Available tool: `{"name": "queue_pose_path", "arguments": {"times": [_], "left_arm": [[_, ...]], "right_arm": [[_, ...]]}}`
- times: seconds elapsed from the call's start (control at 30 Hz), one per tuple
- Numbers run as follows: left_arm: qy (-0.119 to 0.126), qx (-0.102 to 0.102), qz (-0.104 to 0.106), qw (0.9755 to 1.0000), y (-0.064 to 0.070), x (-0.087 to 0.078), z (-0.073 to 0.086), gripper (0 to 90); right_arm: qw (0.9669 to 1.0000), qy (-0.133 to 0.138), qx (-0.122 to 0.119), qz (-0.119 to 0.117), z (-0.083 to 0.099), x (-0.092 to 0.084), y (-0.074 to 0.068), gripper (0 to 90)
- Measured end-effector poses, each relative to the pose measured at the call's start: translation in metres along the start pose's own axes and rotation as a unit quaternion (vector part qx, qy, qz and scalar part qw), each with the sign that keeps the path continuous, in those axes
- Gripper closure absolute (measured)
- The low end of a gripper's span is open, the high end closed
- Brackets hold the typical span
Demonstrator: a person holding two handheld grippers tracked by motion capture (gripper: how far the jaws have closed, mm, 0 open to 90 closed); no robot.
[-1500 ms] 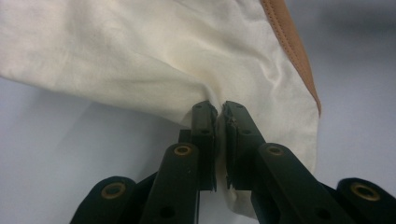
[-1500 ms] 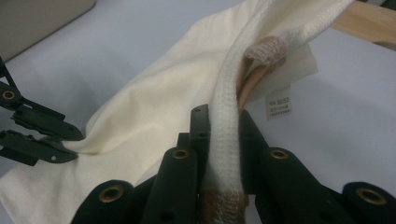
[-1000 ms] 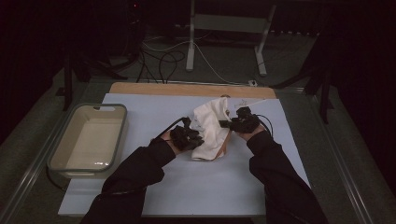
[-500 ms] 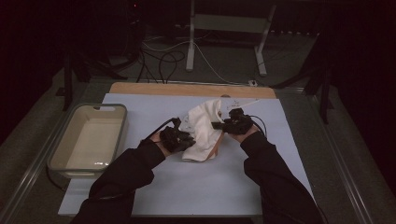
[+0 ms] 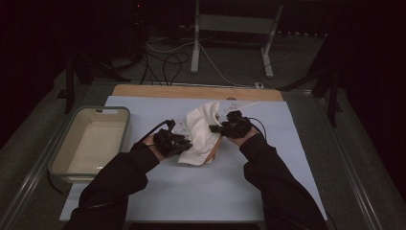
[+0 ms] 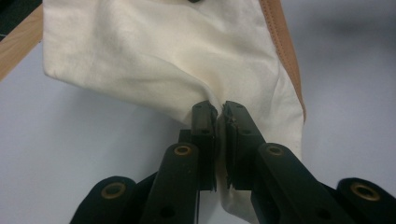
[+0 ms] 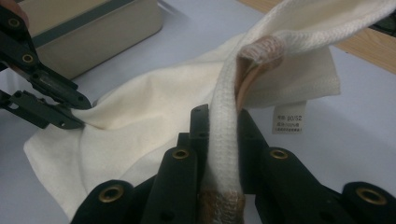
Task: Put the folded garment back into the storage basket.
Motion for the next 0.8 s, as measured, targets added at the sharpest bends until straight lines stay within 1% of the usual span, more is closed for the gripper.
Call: {"name": "queue_pose_path", "arguments": {"times": [0.17,0.4,0.63,0.8], "left_arm": [[-0.001,-0.002,-0.002,1.0,0.0,-0.006,0.006,85.0],[-0.004,-0.001,-0.003,1.0,-0.002,-0.014,0.012,85.0],[-0.01,-0.002,-0.004,0.9999,-0.004,-0.026,0.02,85.0],[-0.013,-0.004,-0.005,0.9999,-0.005,-0.033,0.025,85.0]], "right_arm": [[1.0,-0.001,-0.002,-0.007,-0.003,0.006,-0.006,81.9],[0.9999,0.002,-0.007,-0.011,-0.005,0.012,-0.014,81.9],[0.9996,0.003,-0.016,-0.021,-0.012,0.02,-0.025,81.9],[0.9995,0.002,-0.02,-0.024,-0.016,0.025,-0.032,81.9]]}}
Point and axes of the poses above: each handheld gripper's, and its own axes: x roughly forward along the jaws, z roughly out of its underside, y roughly to its right, the point moved 1 cm from there along x, roughly forward along the jaws, and after that the axes turned 15 degrees about x, right-handed, at the moved point
